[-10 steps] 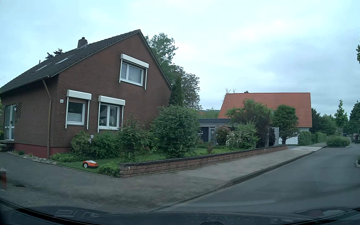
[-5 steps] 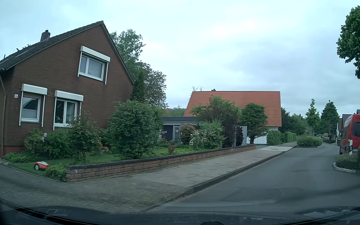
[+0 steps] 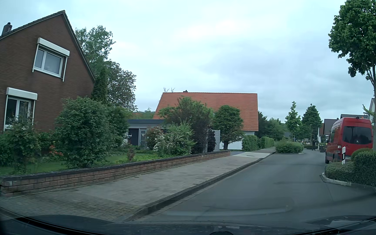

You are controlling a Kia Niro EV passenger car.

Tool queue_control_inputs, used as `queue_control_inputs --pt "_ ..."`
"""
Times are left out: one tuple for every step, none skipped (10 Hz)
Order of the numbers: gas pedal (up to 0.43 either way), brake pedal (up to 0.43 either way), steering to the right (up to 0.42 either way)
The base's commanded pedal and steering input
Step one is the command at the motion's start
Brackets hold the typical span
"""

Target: Follow the waypoints while adhering to traffic rules and regulations

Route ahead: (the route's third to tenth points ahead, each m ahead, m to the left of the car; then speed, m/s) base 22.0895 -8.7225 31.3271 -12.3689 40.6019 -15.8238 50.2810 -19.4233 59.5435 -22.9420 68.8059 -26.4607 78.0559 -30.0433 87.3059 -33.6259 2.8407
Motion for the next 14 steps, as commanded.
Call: queue_control_inputs --pt "0.189 0.000 0.388" --pt "0.189 0.000 0.363" --pt "0.189 0.000 0.339" --pt "0.189 0.000 0.310" --pt "0.189 0.000 0.277" --pt "0.189 0.000 0.248" --pt "0.189 0.000 0.214" --pt "0.189 0.000 0.182" --pt "0.189 0.000 0.153" --pt "0.189 0.000 0.137" --pt "0.177 0.000 0.117" --pt "0.177 0.000 0.099" --pt "0.169 0.000 0.090" --pt "0.150 0.000 0.087"
